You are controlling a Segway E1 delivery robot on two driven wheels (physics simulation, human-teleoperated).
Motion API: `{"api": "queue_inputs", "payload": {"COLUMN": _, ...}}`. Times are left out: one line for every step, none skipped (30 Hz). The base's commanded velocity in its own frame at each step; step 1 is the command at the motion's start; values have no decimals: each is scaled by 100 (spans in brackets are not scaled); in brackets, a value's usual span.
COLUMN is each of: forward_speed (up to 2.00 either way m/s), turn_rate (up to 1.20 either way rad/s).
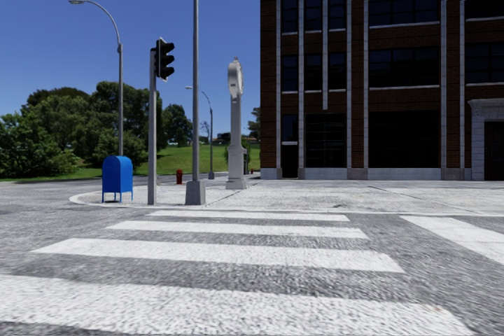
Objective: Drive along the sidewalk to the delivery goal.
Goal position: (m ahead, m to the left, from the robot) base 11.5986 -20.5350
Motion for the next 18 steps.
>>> {"api": "queue_inputs", "payload": {"forward_speed": 200, "turn_rate": -30}}
{"api": "queue_inputs", "payload": {"forward_speed": 200, "turn_rate": -30}}
{"api": "queue_inputs", "payload": {"forward_speed": 200, "turn_rate": -30}}
{"api": "queue_inputs", "payload": {"forward_speed": 200, "turn_rate": -30}}
{"api": "queue_inputs", "payload": {"forward_speed": 200, "turn_rate": -30}}
{"api": "queue_inputs", "payload": {"forward_speed": 200, "turn_rate": -30}}
{"api": "queue_inputs", "payload": {"forward_speed": 200, "turn_rate": -30}}
{"api": "queue_inputs", "payload": {"forward_speed": 200, "turn_rate": -30}}
{"api": "queue_inputs", "payload": {"forward_speed": 200, "turn_rate": -30}}
{"api": "queue_inputs", "payload": {"forward_speed": 200, "turn_rate": -30}}
{"api": "queue_inputs", "payload": {"forward_speed": 200, "turn_rate": -30}}
{"api": "queue_inputs", "payload": {"forward_speed": 200, "turn_rate": -30}}
{"api": "queue_inputs", "payload": {"forward_speed": 200, "turn_rate": -30}}
{"api": "queue_inputs", "payload": {"forward_speed": 200, "turn_rate": -30}}
{"api": "queue_inputs", "payload": {"forward_speed": 200, "turn_rate": -30}}
{"api": "queue_inputs", "payload": {"forward_speed": 200, "turn_rate": -28}}
{"api": "queue_inputs", "payload": {"forward_speed": 200, "turn_rate": -6}}
{"api": "queue_inputs", "payload": {"forward_speed": 200, "turn_rate": 0}}
